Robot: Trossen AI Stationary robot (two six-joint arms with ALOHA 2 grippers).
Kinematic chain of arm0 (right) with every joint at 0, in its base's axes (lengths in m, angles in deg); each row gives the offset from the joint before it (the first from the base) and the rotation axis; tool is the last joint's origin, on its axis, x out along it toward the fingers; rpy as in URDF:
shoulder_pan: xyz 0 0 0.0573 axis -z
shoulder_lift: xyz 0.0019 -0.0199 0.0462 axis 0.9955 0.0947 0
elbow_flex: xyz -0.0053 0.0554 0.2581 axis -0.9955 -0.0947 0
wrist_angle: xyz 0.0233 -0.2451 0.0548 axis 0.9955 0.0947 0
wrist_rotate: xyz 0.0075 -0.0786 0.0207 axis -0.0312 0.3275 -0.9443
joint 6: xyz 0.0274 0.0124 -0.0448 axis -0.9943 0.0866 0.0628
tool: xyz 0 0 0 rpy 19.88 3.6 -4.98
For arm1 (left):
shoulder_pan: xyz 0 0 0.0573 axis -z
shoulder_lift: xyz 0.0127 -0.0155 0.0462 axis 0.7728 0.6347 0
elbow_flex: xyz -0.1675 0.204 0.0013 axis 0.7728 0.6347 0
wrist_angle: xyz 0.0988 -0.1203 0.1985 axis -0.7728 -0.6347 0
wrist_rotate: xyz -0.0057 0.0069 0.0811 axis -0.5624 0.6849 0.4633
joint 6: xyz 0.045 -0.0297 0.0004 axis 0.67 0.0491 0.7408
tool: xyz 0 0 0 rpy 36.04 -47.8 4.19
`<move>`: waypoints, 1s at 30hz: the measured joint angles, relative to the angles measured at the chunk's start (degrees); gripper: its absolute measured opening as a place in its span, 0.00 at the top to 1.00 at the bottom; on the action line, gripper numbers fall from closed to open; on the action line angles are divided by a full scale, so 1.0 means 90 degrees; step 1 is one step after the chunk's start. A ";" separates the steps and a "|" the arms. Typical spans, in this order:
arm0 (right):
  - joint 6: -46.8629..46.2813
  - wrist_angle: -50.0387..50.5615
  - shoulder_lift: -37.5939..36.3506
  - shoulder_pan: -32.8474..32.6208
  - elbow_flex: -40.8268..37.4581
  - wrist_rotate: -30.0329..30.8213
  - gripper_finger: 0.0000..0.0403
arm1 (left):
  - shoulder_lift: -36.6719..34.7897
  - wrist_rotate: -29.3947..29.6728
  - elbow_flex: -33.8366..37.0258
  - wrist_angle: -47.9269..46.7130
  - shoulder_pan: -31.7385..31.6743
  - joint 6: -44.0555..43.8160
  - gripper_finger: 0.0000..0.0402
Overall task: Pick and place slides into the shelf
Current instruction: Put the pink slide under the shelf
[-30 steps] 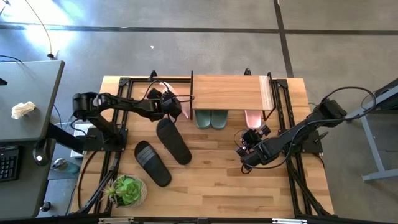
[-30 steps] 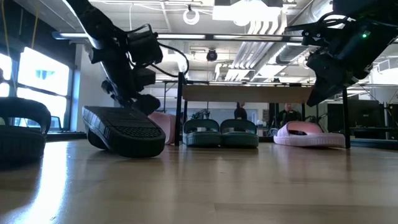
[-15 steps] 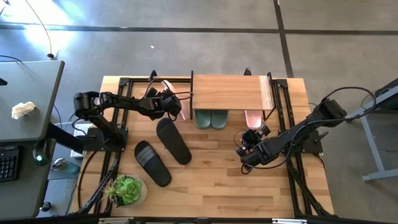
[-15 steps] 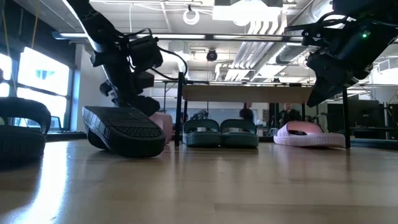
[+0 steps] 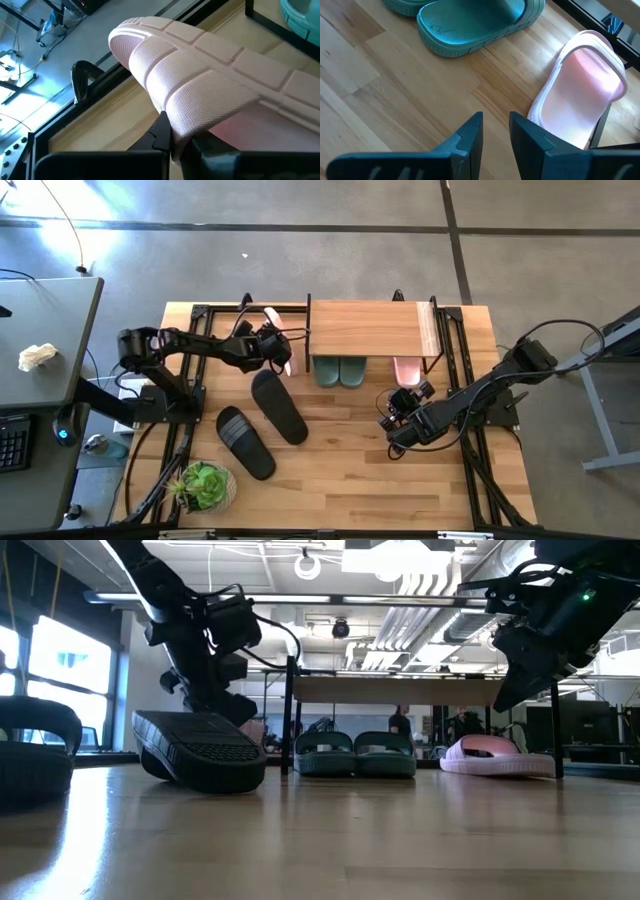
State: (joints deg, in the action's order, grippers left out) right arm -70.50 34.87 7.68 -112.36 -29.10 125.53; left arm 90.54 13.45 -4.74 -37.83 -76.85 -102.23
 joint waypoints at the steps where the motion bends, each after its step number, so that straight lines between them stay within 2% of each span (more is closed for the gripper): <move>1: 0.0000 0.0000 0.0000 -0.0002 0.0000 0.0000 0.79 | -0.0034 -0.0005 0.0000 -0.0013 0.0000 -0.0005 0.98; 6: 0.0000 0.0000 0.0000 0.0000 0.0000 0.0000 0.79 | -0.0327 0.0045 0.0000 -0.0110 0.0079 -0.0008 0.99; 16: 0.0000 0.0002 0.0000 -0.0001 0.0000 0.0002 0.79 | -0.1472 0.0670 0.0000 -0.0391 0.0650 -0.0020 0.99; 22: 0.0000 0.0002 0.0000 0.0000 0.0000 0.0002 0.79 | -0.2318 0.0768 0.0000 -0.0422 0.1078 0.0059 0.99; 30: 0.0000 0.0032 0.0000 0.0000 0.0000 0.0002 0.79 | -0.3386 0.0741 -0.0107 -0.0314 0.1953 0.0669 0.99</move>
State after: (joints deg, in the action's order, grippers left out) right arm -70.50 35.15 7.68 -112.36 -29.10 125.56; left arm 60.06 20.12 -5.71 -40.66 -59.27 -96.20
